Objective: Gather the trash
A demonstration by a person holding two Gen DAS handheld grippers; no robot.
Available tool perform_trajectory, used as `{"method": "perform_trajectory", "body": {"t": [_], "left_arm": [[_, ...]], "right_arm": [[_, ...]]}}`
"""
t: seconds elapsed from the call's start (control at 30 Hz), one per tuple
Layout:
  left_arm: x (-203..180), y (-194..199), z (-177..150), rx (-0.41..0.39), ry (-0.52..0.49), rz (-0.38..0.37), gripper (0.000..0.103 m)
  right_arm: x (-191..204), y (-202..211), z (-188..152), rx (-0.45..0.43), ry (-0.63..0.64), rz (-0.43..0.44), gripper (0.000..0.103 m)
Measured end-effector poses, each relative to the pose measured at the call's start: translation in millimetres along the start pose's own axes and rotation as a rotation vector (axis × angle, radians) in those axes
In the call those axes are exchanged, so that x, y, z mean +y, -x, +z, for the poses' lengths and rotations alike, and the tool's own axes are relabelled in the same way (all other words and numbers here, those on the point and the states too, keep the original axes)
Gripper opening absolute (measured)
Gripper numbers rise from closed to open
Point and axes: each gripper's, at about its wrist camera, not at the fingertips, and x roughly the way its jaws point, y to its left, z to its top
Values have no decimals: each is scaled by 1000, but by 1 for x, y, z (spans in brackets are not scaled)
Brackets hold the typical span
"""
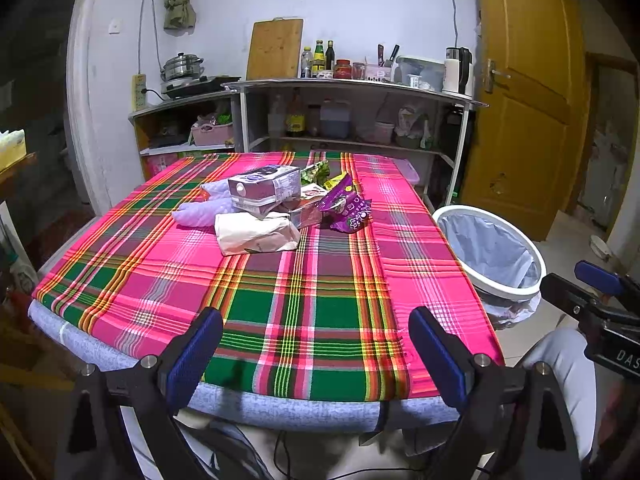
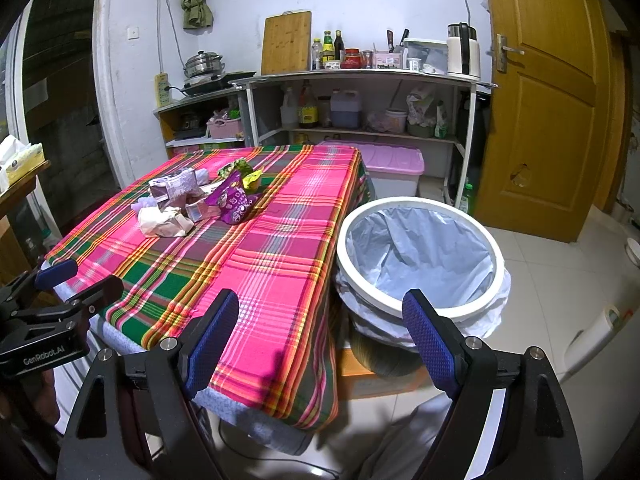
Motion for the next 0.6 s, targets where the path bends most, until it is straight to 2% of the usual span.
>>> {"method": "perform_trajectory", "body": {"t": [0.6], "left_arm": [[-1,0,0,-2,-2,1,94]], "right_arm": [[-1,0,0,1,0,0,84]]}}
